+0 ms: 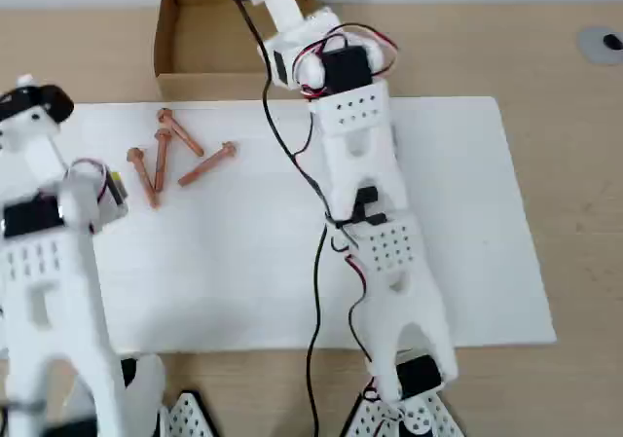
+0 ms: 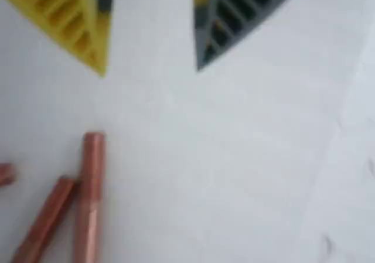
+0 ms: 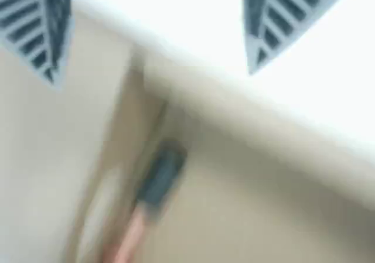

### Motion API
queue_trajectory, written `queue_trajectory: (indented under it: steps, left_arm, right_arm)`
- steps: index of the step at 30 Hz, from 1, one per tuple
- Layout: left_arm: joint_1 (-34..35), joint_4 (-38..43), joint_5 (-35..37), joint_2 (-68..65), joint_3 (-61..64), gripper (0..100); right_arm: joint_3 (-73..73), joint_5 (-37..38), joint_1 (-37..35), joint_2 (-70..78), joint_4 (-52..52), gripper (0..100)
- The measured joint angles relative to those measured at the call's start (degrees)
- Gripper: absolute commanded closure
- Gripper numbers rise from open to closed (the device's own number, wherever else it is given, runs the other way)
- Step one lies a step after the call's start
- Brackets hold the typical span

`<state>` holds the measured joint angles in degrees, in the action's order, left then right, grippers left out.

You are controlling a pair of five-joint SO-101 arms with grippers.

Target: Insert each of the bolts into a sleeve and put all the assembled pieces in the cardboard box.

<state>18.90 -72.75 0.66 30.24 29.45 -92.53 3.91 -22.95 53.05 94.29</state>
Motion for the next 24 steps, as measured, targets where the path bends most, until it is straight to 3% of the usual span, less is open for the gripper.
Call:
queue_trajectory:
  steps: [3,8,17,24]
  left_arm:
    - [0.0,-1.7,3.1,-12.1,-8.0,89]
    - [-0.9,-2.0,4.0,-29.0,-22.1,89]
    - [-1.8,-3.1,3.7,-55.8,-45.0,89]
    - [-2.1,-5.9,3.7,-65.4,-53.3,89]
  right_arm:
    - [0.5,0.0,0.9,-4.2,6.3,75.2]
    - [8.1,-0.1,3.5,-12.7,7.4,75.3]
    - [44.2,-0.1,4.2,-35.4,7.4,75.3]
    - [63.8,-0.1,5.0,-48.4,6.2,75.3]
